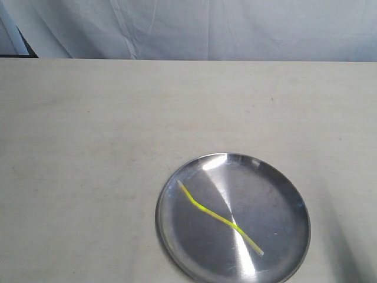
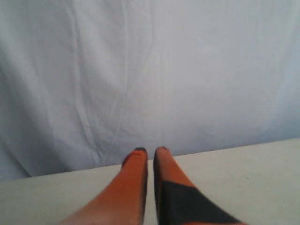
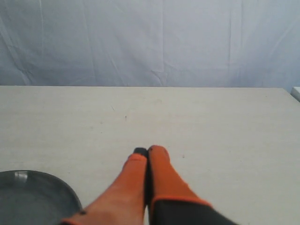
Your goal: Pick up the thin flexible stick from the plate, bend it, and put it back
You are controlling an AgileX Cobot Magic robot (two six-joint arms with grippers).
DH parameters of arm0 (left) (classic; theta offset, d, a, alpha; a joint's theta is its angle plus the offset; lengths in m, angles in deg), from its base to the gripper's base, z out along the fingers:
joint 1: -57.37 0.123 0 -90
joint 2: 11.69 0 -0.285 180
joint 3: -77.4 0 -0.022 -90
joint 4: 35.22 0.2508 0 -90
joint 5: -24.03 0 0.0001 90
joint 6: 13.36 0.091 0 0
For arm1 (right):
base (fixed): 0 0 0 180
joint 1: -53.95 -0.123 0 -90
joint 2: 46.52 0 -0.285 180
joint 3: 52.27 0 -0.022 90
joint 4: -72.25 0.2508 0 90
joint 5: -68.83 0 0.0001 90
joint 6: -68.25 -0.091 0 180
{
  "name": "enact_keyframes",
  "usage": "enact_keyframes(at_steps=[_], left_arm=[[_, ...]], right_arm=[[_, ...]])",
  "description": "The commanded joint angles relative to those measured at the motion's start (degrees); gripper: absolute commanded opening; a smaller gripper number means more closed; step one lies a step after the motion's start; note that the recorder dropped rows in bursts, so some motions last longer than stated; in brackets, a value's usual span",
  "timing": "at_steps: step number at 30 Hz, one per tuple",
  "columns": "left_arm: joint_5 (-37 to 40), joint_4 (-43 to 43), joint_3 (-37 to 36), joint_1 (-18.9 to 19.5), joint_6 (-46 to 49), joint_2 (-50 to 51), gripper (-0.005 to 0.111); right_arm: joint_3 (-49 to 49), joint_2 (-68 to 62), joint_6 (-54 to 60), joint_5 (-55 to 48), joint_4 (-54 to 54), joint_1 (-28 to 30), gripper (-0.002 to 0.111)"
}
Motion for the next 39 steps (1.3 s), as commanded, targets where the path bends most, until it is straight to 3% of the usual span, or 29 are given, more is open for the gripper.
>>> enact_keyframes(at_steps=[1, 3, 9, 14, 39], left_arm=[[-7.63, -5.58, -10.5, 6.21, -0.24, -6.02, 0.007], [-7.61, -4.91, -13.21, 8.72, -0.13, -8.7, 0.007], [-6.98, 0.65, -17.88, 10.23, -0.13, -12.35, 0.007], [-5.67, -4.08, -21.24, 10.82, -0.43, -12.35, 0.007], [-5.69, 3.71, -21.31, 10.82, -0.43, -12.35, 0.007]], right_arm=[[0.43, 0.3, 0.04, 0.23, 0.11, 0.35, 0.0], [0.43, 0.3, 0.04, 0.23, 0.11, 0.35, 0.0], [0.43, 0.3, 0.04, 0.23, 0.52, 0.35, 0.0], [0.43, 0.3, 0.04, 0.23, 0.52, 0.35, 0.0], [0.43, 0.3, 0.04, 0.06, 0.51, 0.35, 0.0]])
